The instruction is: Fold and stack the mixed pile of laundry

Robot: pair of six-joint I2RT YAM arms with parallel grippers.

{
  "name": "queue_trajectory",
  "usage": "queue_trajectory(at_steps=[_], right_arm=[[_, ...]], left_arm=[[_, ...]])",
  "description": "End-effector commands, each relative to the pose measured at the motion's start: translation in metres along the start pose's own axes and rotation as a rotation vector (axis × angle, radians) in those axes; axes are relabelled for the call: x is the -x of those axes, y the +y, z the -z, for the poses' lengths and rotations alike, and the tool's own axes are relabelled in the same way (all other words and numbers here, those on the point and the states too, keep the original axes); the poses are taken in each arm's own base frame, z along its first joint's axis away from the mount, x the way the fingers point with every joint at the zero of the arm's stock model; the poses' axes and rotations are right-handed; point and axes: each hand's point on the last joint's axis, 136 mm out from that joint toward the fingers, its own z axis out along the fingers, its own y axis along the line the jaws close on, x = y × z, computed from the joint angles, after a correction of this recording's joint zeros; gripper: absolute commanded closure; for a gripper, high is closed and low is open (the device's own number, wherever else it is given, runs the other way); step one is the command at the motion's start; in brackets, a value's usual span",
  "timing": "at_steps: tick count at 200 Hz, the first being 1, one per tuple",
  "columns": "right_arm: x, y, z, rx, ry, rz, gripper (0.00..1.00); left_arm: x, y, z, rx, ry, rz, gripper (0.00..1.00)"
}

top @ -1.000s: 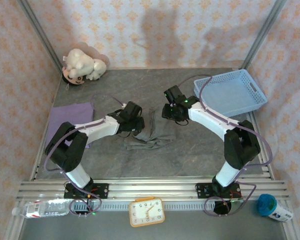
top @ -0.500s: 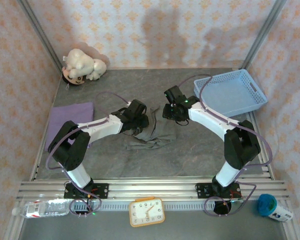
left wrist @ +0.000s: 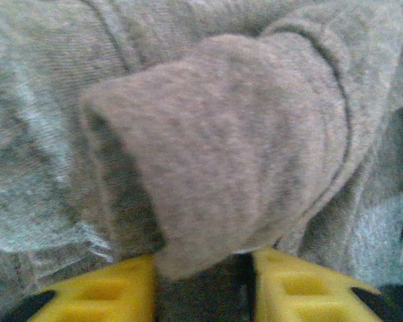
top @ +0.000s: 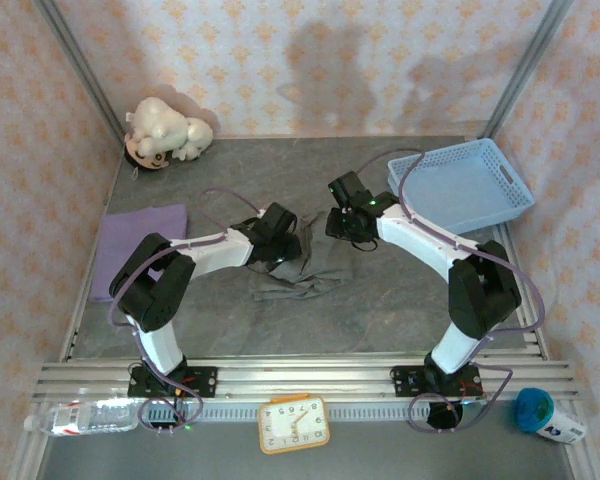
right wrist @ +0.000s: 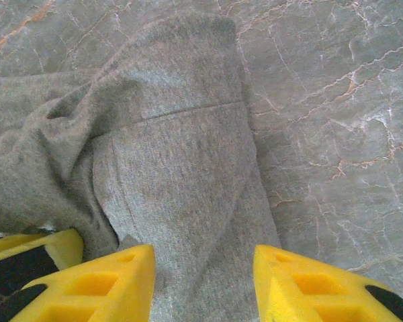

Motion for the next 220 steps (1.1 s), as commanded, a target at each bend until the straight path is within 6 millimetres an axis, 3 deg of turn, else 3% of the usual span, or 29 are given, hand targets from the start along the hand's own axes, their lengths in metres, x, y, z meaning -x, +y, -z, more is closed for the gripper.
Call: queue_trajectory(at_steps=[1,14,43,67,83,102,122,139,157,194,220], right_arm=[[0.009,-0.008,0.011,-0.037,-0.036,0.009,0.57],[0.009,-0.009,0.011,-0.043,-0.035,0.012,0.58],[0.011,-0.009,0.009,-0.051,-0.034,0.016,0.58],[0.013,-0.004,0.005,-0.041,-0.027,0.018,0.58],[0.013,-0.002,0.001,-0.036,-0.019,0.015,0.58],[0.013,0.001,-0.002,-0.030,-0.012,0.013,0.58],[0.015,0.003,0.000,-0.024,-0.014,0.013,0.57],[0.018,0.003,0.003,-0.026,-0.021,0.020,0.57],[0.020,0.006,0.005,-0.019,-0.026,0.028,0.57],[0.027,0.023,-0.004,0.035,-0.012,0.043,0.59],[0.033,0.049,-0.017,0.134,0.006,0.056,0.61]], left_arm=[[0.020,-0.015,0.018,-0.030,-0.061,-0.007,0.85],[0.027,-0.011,0.035,-0.008,-0.093,-0.020,1.00],[0.036,0.006,0.080,0.059,-0.155,-0.060,1.00],[0.030,0.038,0.102,0.150,-0.177,-0.073,1.00],[0.018,0.071,0.096,0.224,-0.161,-0.054,1.00],[0.001,0.107,0.074,0.323,-0.092,-0.032,1.00],[-0.011,0.128,0.056,0.423,-0.008,-0.042,0.99],[-0.010,0.124,0.051,0.424,0.016,-0.047,0.98],[-0.002,0.118,0.061,0.414,-0.021,-0.044,0.94],[0.015,0.114,0.098,0.414,-0.121,-0.028,0.60],[0.022,0.097,0.113,0.311,-0.175,0.004,0.54]])
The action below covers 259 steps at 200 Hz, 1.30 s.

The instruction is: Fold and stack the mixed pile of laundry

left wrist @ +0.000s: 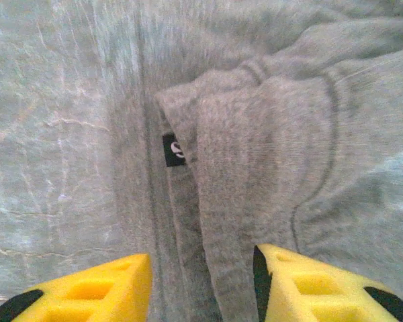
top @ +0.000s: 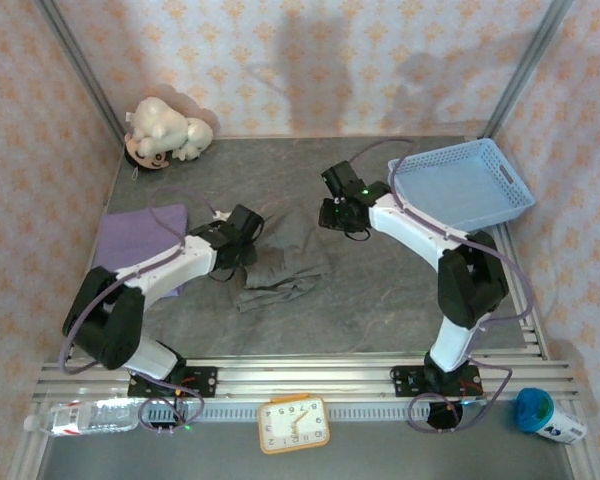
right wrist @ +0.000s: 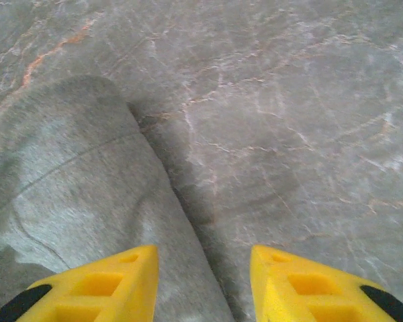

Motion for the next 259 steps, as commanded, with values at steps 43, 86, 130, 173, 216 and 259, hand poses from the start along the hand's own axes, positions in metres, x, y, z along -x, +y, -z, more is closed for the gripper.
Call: queue_trajectory(at_steps=[43,86,130,173,216,259], right_arm=[[0.023,0.067,-0.041,0.254,0.037,0.028,0.67],[0.021,0.081,-0.082,0.265,0.089,0.013,0.68],[0.014,0.038,-0.121,0.073,0.129,-0.052,0.73],[-0.004,-0.005,-0.112,-0.086,0.116,-0.058,0.73],[-0.040,-0.057,-0.071,-0.210,0.083,-0.100,0.74],[-0.093,-0.073,-0.040,-0.140,0.142,-0.202,0.67]], left_arm=[[0.008,-0.052,0.026,-0.271,-0.075,0.112,0.57],[-0.028,-0.058,-0.018,-0.230,0.047,0.152,0.65],[-0.059,-0.007,-0.039,0.010,0.112,0.083,0.69],[-0.056,-0.002,-0.048,0.083,0.116,-0.016,0.70],[-0.002,-0.044,-0.061,0.073,0.028,-0.279,0.66],[0.059,-0.089,-0.058,0.005,-0.063,-0.478,0.50]])
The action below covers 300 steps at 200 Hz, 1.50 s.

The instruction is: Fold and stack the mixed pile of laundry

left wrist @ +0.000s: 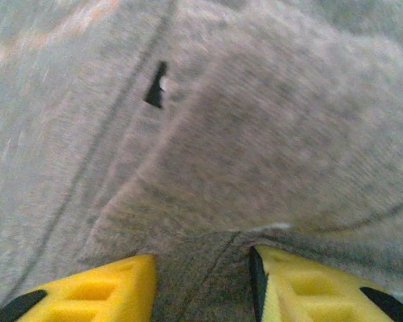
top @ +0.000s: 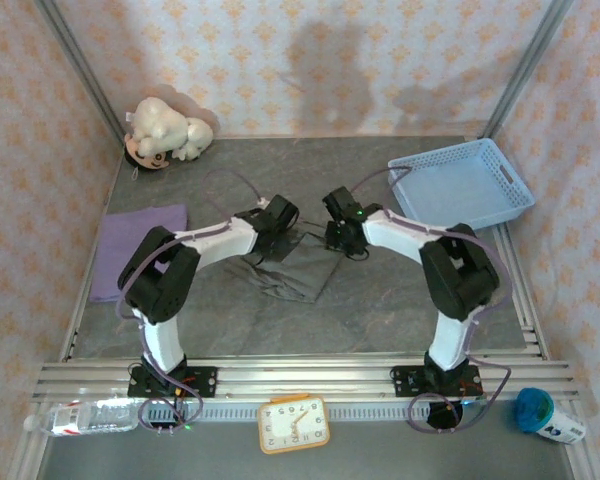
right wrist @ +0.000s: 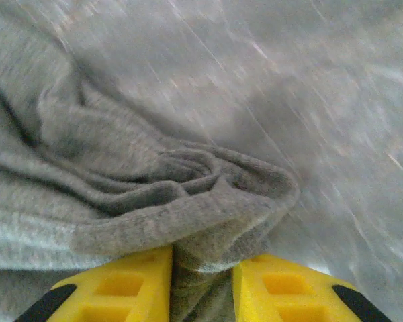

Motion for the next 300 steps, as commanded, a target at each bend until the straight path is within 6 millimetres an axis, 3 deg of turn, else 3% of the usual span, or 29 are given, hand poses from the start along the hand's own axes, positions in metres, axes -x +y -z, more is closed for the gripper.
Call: queue_trajectory(at_steps=[1,25,42,57,74,100,117,136,150,167,187,221,238,261,264,271,274,282,286,300], right_arm=[[-0.031,-0.030,0.007,-0.048,0.056,-0.066,0.67],[-0.037,-0.014,0.027,0.073,0.063,-0.051,0.54],[-0.022,-0.003,0.048,0.114,0.003,-0.004,0.50],[-0.007,0.006,0.060,0.131,-0.040,0.042,0.50],[0.004,0.017,0.061,0.139,-0.052,0.091,0.54],[0.016,0.038,0.050,0.184,-0.048,0.114,0.62],[0.019,0.054,0.039,0.238,-0.033,0.129,0.64],[0.027,0.051,0.024,0.202,-0.036,0.125,0.66],[0.033,0.042,0.012,0.173,-0.038,0.095,0.66],[0.031,0.034,-0.006,0.155,0.000,0.052,0.67],[0.013,0.023,-0.022,0.129,0.068,0.009,0.69],[-0.024,0.008,-0.029,0.145,0.126,-0.096,0.70],[-0.034,0.013,-0.022,0.181,0.118,-0.138,0.69],[-0.024,0.028,0.000,0.235,0.047,-0.150,0.50],[-0.021,0.030,0.003,0.241,0.037,-0.148,0.47],[-0.015,0.033,0.011,0.252,0.012,-0.142,0.40],[-0.013,0.034,0.015,0.253,0.002,-0.137,0.37],[-0.005,0.035,0.023,0.251,-0.028,-0.126,0.29],[-0.002,0.035,0.028,0.251,-0.041,-0.117,0.26],[0.006,0.037,0.039,0.250,-0.079,-0.087,0.17]], left_arm=[[0.033,0.010,0.005,0.049,-0.036,-0.183,0.50],[0.061,0.009,0.021,0.022,-0.072,-0.212,0.44],[0.076,0.011,0.041,0.020,-0.096,-0.167,0.43],[0.077,0.007,0.056,-0.020,-0.089,-0.071,0.43],[0.062,-0.006,0.065,-0.113,-0.059,0.043,0.44],[0.027,-0.010,0.066,-0.103,-0.023,0.176,0.44],[0.007,-0.028,0.067,-0.174,-0.013,0.219,0.44],[-0.015,-0.055,0.063,-0.276,0.023,0.265,0.45],[-0.034,-0.059,0.052,-0.279,0.049,0.303,0.45],[-0.055,-0.049,0.033,-0.226,0.085,0.343,0.46],[-0.067,-0.030,0.021,-0.119,0.104,0.293,0.47],[-0.051,-0.008,0.023,-0.018,0.056,0.136,0.45],[-0.035,0.004,0.028,0.000,0.021,0.105,0.40],[-0.014,0.014,0.042,-0.040,-0.017,0.143,0.35],[-0.012,0.016,0.045,-0.045,-0.024,0.151,0.29],[-0.007,0.020,0.051,-0.053,-0.034,0.172,0.27],[-0.005,0.022,0.054,-0.055,-0.040,0.181,0.18],[-0.001,0.030,0.060,-0.056,-0.052,0.217,0.14],[0.000,0.033,0.062,-0.058,-0.056,0.235,0.04],[-0.001,0.044,0.064,-0.059,-0.058,0.305,0.00]])
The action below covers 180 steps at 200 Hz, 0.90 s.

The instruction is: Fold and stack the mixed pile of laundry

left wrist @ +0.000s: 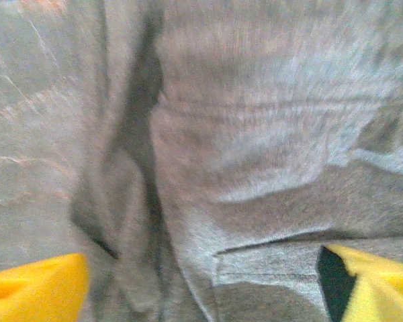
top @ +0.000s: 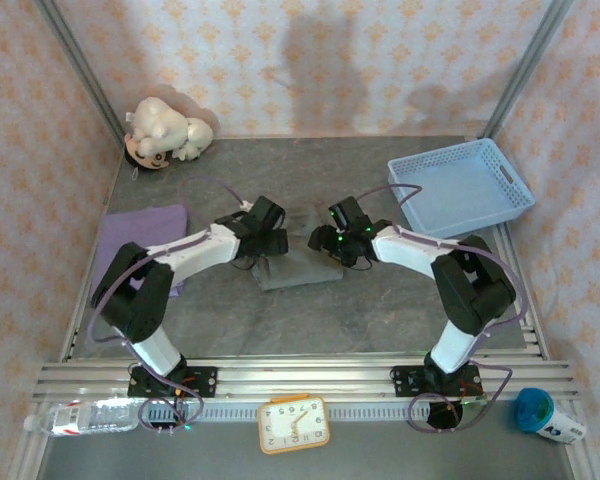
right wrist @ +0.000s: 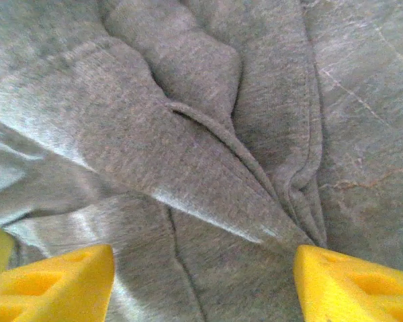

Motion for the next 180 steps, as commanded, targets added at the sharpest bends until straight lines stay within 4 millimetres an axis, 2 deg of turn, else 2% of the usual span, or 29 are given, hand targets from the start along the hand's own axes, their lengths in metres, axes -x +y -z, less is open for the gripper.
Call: queue_trajectory(at_steps=[1,29,57,98,110,131,150,161,172,180], right_arm=[[0.020,0.005,0.025,-0.029,-0.092,0.035,0.17],[0.034,-0.001,0.033,-0.063,-0.131,0.067,0.13],[0.044,-0.007,0.041,-0.068,-0.167,0.052,0.12],[0.046,-0.021,0.050,-0.123,-0.187,0.064,0.12],[0.046,-0.025,0.051,-0.135,-0.190,0.059,0.13],[0.046,-0.030,0.052,-0.148,-0.194,0.055,0.13],[0.047,-0.030,0.054,-0.153,-0.200,0.059,0.13],[0.048,-0.030,0.056,-0.156,-0.206,0.065,0.13],[0.049,-0.031,0.058,-0.161,-0.210,0.069,0.13],[0.050,-0.031,0.059,-0.162,-0.216,0.074,0.13]], left_arm=[[0.016,0.017,0.022,0.011,-0.052,0.078,0.00],[0.010,0.029,0.004,0.002,-0.021,0.198,0.00],[0.002,0.022,-0.020,-0.033,0.000,0.276,0.03],[-0.017,0.014,-0.053,-0.062,0.058,0.325,0.11],[-0.020,0.008,-0.060,-0.088,0.078,0.323,0.21],[-0.023,0.002,-0.067,-0.102,0.098,0.313,0.53],[-0.017,0.003,-0.066,-0.077,0.096,0.259,0.79],[-0.012,0.005,-0.063,-0.044,0.092,0.203,0.86],[-0.005,0.009,-0.058,-0.012,0.088,0.143,1.00],[0.002,0.013,-0.051,0.014,0.080,0.105,1.00]])
